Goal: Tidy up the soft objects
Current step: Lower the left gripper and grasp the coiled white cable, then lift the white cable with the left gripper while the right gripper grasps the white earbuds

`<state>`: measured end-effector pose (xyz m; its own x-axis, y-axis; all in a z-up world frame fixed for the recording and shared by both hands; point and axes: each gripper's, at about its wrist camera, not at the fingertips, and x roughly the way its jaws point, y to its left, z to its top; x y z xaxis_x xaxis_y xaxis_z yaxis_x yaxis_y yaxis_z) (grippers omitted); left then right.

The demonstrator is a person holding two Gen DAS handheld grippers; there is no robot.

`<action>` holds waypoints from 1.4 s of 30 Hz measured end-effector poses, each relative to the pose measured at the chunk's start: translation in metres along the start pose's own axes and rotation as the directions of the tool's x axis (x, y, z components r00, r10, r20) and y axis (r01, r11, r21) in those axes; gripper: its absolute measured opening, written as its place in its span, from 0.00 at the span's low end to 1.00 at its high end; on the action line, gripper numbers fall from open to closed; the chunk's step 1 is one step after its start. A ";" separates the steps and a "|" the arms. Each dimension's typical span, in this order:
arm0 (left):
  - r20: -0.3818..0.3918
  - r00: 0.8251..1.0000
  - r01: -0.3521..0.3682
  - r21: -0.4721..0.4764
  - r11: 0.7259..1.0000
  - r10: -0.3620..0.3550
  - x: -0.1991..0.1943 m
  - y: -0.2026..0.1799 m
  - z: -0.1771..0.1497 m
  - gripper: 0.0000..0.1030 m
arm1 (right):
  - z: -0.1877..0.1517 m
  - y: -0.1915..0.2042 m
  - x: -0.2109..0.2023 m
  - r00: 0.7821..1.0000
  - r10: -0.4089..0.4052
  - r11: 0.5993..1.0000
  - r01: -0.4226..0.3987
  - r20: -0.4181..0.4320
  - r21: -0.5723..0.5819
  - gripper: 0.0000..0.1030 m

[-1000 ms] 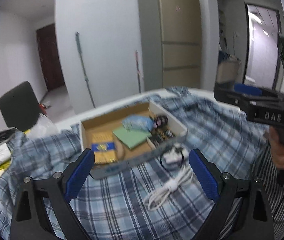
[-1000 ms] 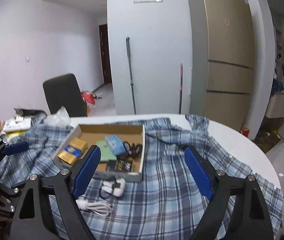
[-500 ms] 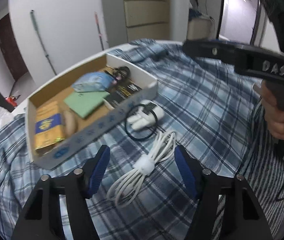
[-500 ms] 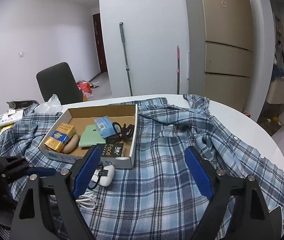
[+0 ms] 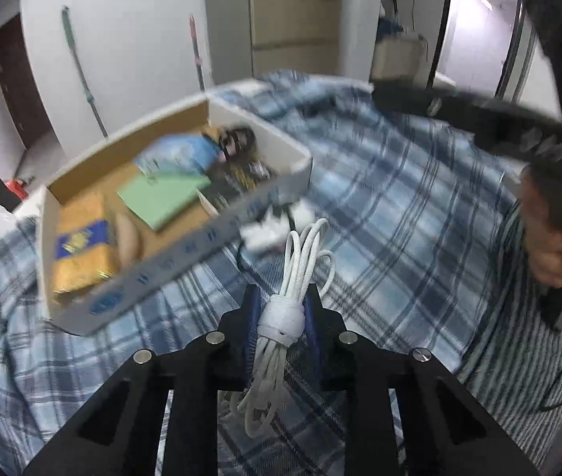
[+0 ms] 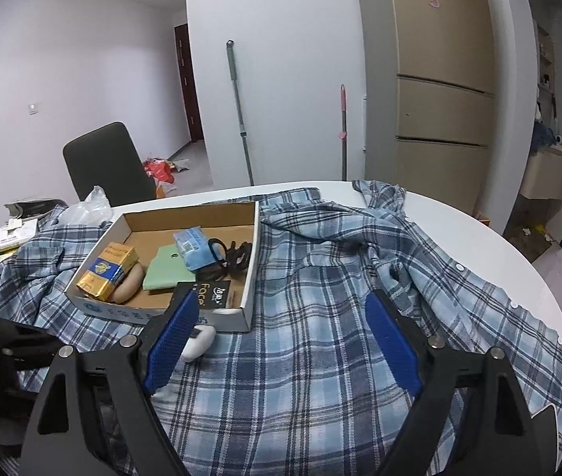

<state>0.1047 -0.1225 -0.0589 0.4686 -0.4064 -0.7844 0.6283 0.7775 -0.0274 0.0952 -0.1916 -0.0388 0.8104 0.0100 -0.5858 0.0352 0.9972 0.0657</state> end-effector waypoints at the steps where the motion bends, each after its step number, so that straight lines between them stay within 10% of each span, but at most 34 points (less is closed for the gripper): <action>1: 0.029 1.000 0.006 -0.010 1.000 -0.006 -0.009 0.001 0.000 0.22 | 0.000 -0.001 0.001 1.000 -0.002 1.000 0.002 -0.002 0.000 0.83; 8: 0.219 0.973 -0.053 -0.089 0.995 0.072 -0.066 0.008 0.003 0.22 | 0.003 0.007 0.002 1.000 -0.026 0.999 0.025 -0.015 -0.022 0.83; 18: 0.438 0.843 -0.214 -0.261 0.941 0.313 -0.119 0.020 0.001 0.22 | 0.024 0.038 -0.014 0.999 0.031 0.997 -0.033 -0.021 -0.065 0.82; 26: 0.461 0.762 -0.295 -0.379 0.877 0.455 -0.111 0.047 -0.016 0.22 | 0.036 0.059 -0.001 0.994 0.113 0.992 -0.113 -0.003 -0.059 0.82; 30: 0.435 0.738 -0.356 -0.399 0.845 0.516 -0.094 0.054 -0.027 0.22 | 0.018 0.065 0.025 0.990 0.129 0.989 -0.132 -0.057 -0.066 0.73; 42: 0.425 0.749 -0.336 -0.417 0.844 0.508 -0.093 0.057 -0.032 0.22 | -0.018 0.070 0.075 0.965 0.110 0.983 -0.142 -0.237 -0.119 0.60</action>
<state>0.0771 -0.0247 -0.0078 0.9344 -0.1130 -0.3378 0.1138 0.9934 -0.0177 0.1481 -0.1199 -0.0930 0.6472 0.1372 -0.7499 -0.1494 0.9874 0.0517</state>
